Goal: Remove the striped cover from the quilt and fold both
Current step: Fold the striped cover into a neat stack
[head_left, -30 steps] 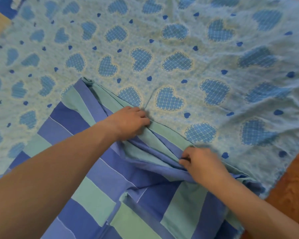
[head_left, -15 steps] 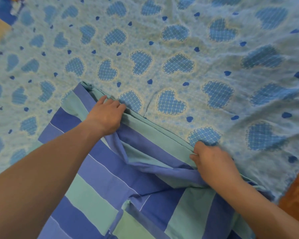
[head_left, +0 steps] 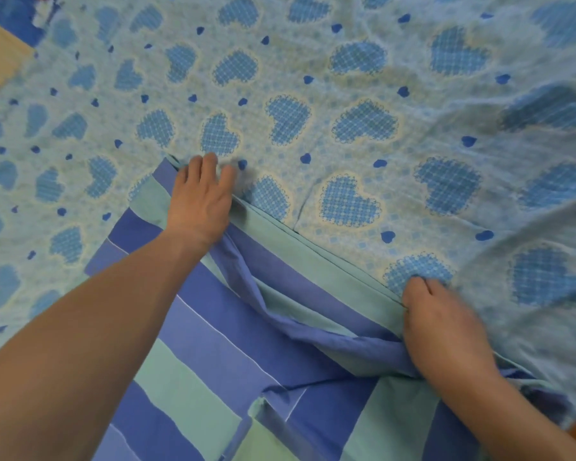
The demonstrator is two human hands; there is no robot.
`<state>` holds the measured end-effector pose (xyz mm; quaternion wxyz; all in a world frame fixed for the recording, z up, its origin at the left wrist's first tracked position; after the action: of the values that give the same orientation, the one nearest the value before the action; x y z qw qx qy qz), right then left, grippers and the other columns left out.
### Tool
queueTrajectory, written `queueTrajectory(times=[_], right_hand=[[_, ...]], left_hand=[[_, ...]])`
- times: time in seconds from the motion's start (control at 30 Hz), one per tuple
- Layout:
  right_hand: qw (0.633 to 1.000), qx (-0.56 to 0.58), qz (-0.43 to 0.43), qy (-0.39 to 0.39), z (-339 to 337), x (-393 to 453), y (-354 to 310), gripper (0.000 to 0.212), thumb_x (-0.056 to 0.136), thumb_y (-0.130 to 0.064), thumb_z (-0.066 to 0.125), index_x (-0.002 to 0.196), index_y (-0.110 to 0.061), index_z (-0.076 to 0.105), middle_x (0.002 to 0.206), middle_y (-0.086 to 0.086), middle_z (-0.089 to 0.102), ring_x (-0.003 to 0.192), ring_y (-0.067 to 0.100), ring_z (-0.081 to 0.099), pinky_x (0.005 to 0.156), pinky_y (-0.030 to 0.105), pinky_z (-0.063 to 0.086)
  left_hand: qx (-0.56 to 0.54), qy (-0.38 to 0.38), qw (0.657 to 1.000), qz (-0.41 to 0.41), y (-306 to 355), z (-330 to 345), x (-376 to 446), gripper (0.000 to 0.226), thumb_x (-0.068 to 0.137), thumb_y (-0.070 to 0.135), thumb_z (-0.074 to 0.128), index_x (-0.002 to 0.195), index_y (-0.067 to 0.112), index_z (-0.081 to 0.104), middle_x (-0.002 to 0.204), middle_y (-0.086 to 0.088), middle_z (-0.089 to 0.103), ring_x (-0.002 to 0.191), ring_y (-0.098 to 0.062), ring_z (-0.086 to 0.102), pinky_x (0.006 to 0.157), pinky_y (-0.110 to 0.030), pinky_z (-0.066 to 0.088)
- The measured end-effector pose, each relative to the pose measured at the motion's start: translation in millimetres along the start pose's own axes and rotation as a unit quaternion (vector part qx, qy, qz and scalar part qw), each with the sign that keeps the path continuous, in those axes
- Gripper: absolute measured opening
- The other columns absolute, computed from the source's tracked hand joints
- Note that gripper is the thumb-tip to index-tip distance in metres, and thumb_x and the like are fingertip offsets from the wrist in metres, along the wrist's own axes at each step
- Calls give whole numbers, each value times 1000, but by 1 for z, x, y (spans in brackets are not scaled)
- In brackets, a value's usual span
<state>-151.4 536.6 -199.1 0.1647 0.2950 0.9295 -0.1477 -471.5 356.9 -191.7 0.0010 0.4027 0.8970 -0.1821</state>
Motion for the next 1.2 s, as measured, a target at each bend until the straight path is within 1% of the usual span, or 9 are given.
queueTrajectory(times=[0.07, 0.17, 0.33, 0.57, 0.67, 0.8, 0.9, 1.07, 1.2], right_hand=[[989, 13, -129, 75, -14, -18, -24, 22, 71, 1, 58, 84, -16, 52, 87, 4, 50, 78, 29, 45, 63, 42, 41], [970, 62, -233, 13, -9, -40, -43, 18, 86, -34, 67, 100, -23, 61, 97, -6, 57, 88, 21, 53, 74, 37, 49], [984, 69, -116, -117, 7, -22, -5, 15, 97, -41, 48, 91, -29, 54, 88, -11, 51, 90, 17, 56, 77, 34, 43], [995, 69, -6, -67, 4, -19, 18, 18, 92, -40, 55, 85, -26, 47, 68, -8, 49, 71, 23, 57, 59, 35, 40], [998, 54, 10, -43, 8, -20, 20, 17, 93, -39, 54, 84, -27, 45, 69, -9, 45, 72, 26, 58, 59, 34, 37], [998, 38, 19, -44, 0, -22, 17, 22, 94, -44, 52, 91, -25, 43, 87, -4, 50, 82, 27, 58, 68, 37, 45], [997, 48, -31, -56, -16, -33, 25, 28, 89, -47, 61, 99, -25, 46, 99, -3, 48, 88, 24, 55, 68, 37, 45], [984, -43, -170, -43, -37, -82, 64, 33, 83, -47, 65, 107, -24, 61, 98, -3, 54, 90, 24, 56, 77, 37, 47], [960, -15, -280, 10, -40, -118, 90, 23, 93, -38, 58, 104, -20, 68, 96, -3, 59, 91, 26, 55, 97, 41, 42]], left_hand=[[-43, 1, 991, 129, 4, -1, -14, 45, 68, -5, 62, 109, 9, 50, 105, -18, 54, 95, -40, 54, 80, -48, 42], [2, -125, 957, 261, -6, 10, -34, 51, 75, 4, 62, 124, 18, 58, 117, -6, 58, 113, -32, 53, 108, -42, 33], [88, -227, 955, 168, -35, 9, -10, 36, 92, 21, 42, 127, 26, 49, 127, 1, 59, 123, -22, 52, 120, -43, 18], [159, -264, 951, -10, -70, 14, 27, 54, 99, 21, 32, 152, 21, 26, 153, -9, 41, 148, -28, 24, 122, -52, 4], [40, -133, 987, -76, -33, -7, 14, 60, 92, 16, 45, 150, 13, 31, 156, -18, 28, 149, -39, 14, 121, -54, 10], [-250, 52, 967, -9, 89, -62, -49, 47, 78, 2, 55, 125, 9, 58, 128, -17, 52, 114, -40, 49, 92, -51, 44], [-357, -15, 932, 56, 184, -79, -113, 24, 85, 13, 54, 108, 15, 61, 104, -5, 54, 86, -31, 56, 68, -45, 48], [-406, -198, 892, 28, 253, -70, -183, 46, 89, 65, 44, 124, 35, 49, 113, 10, 55, 108, -15, 50, 93, -36, 41], [-421, -218, 874, 108, 275, -88, -211, 15, 88, 44, 49, 95, 30, 52, 89, 7, 60, 92, -18, 57, 80, -36, 39]])
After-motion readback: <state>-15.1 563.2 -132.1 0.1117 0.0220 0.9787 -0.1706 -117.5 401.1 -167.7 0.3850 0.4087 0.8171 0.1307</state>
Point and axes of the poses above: each hand's wrist, its own x-axis towards the middle knuckle, its own z-axis out of the palm, y = z × x, the point moved 6 cm from there along x, towards the middle knuckle
